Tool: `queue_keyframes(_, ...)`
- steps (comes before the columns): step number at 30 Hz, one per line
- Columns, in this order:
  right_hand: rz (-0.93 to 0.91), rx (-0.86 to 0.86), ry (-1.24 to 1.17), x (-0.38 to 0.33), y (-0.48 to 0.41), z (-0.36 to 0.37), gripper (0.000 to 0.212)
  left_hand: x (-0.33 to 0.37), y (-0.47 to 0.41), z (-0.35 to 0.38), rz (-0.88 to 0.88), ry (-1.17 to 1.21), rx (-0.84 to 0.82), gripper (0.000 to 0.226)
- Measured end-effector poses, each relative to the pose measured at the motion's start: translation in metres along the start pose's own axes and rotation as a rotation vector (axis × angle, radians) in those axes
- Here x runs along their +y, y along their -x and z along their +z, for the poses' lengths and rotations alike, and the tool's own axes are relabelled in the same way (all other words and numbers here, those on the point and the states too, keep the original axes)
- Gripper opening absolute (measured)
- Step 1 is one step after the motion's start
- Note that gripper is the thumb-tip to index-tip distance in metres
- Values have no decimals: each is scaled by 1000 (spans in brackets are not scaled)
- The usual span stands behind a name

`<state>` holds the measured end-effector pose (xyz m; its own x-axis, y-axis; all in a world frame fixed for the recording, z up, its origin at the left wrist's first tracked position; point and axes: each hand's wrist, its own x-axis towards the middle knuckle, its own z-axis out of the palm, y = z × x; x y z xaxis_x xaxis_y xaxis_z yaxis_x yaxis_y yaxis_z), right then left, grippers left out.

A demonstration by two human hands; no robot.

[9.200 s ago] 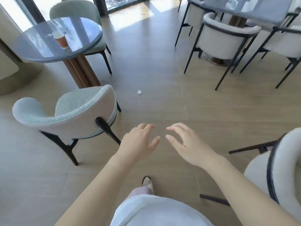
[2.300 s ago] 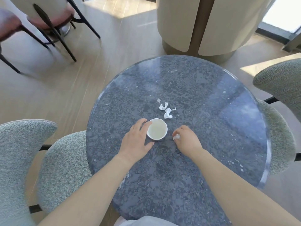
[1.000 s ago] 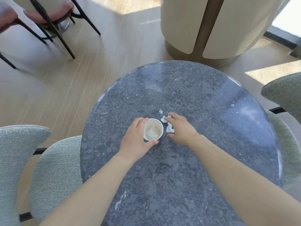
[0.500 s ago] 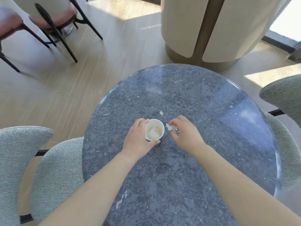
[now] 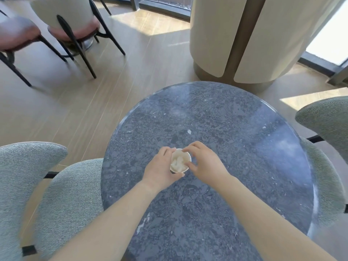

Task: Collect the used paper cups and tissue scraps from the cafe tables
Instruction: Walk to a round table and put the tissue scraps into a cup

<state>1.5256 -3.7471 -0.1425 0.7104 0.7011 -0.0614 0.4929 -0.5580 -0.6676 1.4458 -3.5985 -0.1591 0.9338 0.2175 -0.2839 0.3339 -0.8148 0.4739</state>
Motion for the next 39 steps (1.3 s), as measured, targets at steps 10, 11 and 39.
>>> queue_keyframes(10, 198, 2, 106, 51, 17, -3, 29, -6, 12, 1, 71, -59, 102, 28)
queue_keyframes(11, 213, 5, 113, 56, 17, -4, 29, -6, 11, 1, 73, -54, 97, 17)
queue_keyframes(39, 77, 207, 5, 4, 18, -22, 4, 24, 12, -14, 250, -44, 170, 8)
